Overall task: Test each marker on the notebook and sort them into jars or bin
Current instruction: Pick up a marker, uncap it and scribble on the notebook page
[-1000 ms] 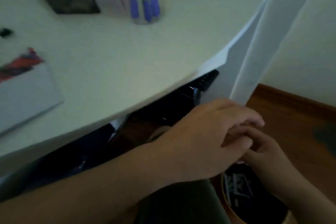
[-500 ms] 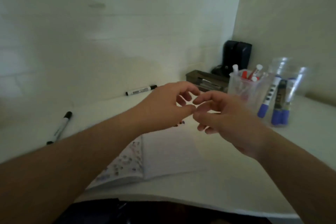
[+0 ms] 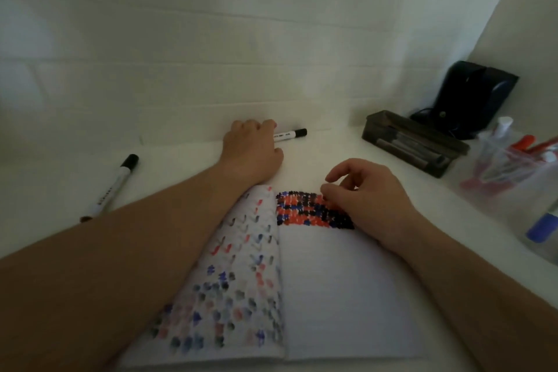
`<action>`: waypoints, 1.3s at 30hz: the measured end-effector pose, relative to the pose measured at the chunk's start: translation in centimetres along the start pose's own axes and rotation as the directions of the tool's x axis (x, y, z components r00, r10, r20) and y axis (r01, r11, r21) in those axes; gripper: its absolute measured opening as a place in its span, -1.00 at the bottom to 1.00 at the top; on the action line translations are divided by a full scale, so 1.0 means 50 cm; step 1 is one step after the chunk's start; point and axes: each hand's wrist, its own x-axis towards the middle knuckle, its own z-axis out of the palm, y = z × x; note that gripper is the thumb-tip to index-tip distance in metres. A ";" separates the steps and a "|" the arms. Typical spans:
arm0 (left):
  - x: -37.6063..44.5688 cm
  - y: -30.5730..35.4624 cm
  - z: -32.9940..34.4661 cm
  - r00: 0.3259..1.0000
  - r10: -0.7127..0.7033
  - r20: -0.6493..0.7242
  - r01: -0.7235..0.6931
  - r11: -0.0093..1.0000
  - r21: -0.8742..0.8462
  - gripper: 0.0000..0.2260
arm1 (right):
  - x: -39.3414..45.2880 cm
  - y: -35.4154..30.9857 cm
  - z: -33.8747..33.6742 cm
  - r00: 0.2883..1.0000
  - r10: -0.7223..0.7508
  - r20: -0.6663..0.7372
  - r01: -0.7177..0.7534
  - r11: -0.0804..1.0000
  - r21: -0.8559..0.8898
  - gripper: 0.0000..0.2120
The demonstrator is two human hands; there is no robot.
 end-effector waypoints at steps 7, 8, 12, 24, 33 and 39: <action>0.000 0.022 -0.017 0.991 0.103 -0.081 -0.095 0.991 0.092 -0.71 | -0.009 0.012 -0.004 0.996 -0.084 0.031 0.084 0.996 0.008 -0.65; -0.007 0.035 -0.032 0.980 0.153 -0.124 -0.149 0.988 0.044 -0.73 | -0.010 0.014 -0.004 0.996 -0.091 0.023 0.090 0.994 0.055 -0.50; -0.069 0.132 -0.110 0.949 0.306 -0.073 -0.314 0.937 -0.151 -0.72 | -0.013 0.019 -0.008 0.992 -0.121 -0.036 0.126 0.973 0.195 -0.09; -0.152 0.160 -0.152 0.897 0.442 -0.031 -0.412 0.807 -0.424 -0.68 | -0.031 -0.009 -0.047 0.996 -0.064 0.057 0.006 0.715 0.699 -0.78; -0.196 0.124 -0.082 0.847 0.531 -0.027 -0.509 0.794 -0.331 -0.88 | -0.026 -0.002 -0.020 0.995 -0.023 0.096 -0.062 0.612 0.788 -0.71; -0.191 0.111 -0.075 0.825 0.563 0.048 -0.498 0.764 -0.410 -0.93 | -0.027 0.003 -0.015 0.987 -0.031 0.157 -0.111 0.571 0.813 -0.68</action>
